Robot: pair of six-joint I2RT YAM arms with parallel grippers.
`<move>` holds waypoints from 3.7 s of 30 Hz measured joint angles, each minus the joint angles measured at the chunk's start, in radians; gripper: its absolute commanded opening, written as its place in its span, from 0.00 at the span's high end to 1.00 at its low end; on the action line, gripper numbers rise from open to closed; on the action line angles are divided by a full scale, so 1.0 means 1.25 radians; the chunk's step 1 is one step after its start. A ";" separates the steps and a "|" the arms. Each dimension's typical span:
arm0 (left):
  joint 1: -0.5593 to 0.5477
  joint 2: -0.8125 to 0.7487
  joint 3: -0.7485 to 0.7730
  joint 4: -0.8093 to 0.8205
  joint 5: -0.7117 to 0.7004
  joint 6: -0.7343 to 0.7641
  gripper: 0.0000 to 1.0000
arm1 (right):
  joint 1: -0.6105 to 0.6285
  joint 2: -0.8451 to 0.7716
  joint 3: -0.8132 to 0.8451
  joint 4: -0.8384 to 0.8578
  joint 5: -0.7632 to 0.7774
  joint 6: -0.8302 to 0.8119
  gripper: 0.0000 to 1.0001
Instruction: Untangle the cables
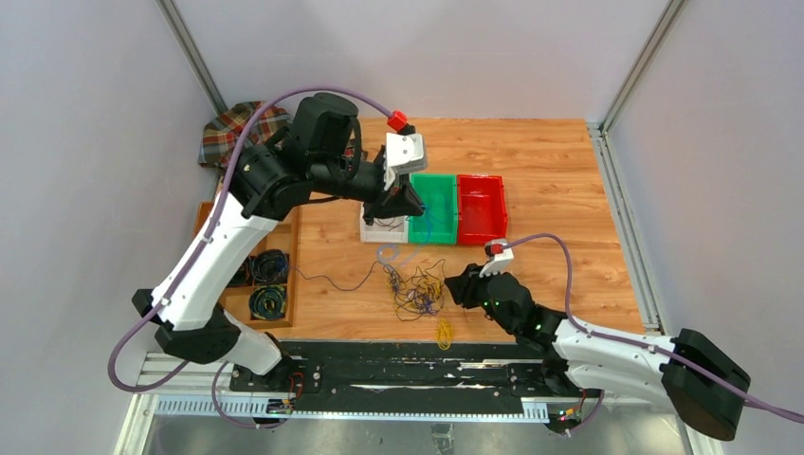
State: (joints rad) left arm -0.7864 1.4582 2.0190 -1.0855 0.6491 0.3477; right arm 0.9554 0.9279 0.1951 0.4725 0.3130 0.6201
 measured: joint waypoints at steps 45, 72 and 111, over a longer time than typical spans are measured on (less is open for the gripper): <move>0.119 0.533 -0.052 0.351 -0.306 0.012 0.43 | -0.008 -0.303 0.023 -0.264 0.176 -0.055 0.65; 0.074 0.201 -0.538 0.209 -0.105 0.064 0.35 | -0.020 -0.281 0.089 -0.337 0.192 -0.071 0.63; 0.026 0.049 -0.451 0.198 -0.089 -0.063 0.99 | -0.023 -0.234 0.172 -0.285 0.034 -0.162 0.27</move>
State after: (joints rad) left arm -0.7544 1.5192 1.4551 -0.8379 0.5377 0.2687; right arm 0.9268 0.6353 0.4095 0.1162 0.3557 0.4171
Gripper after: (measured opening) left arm 0.018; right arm 0.719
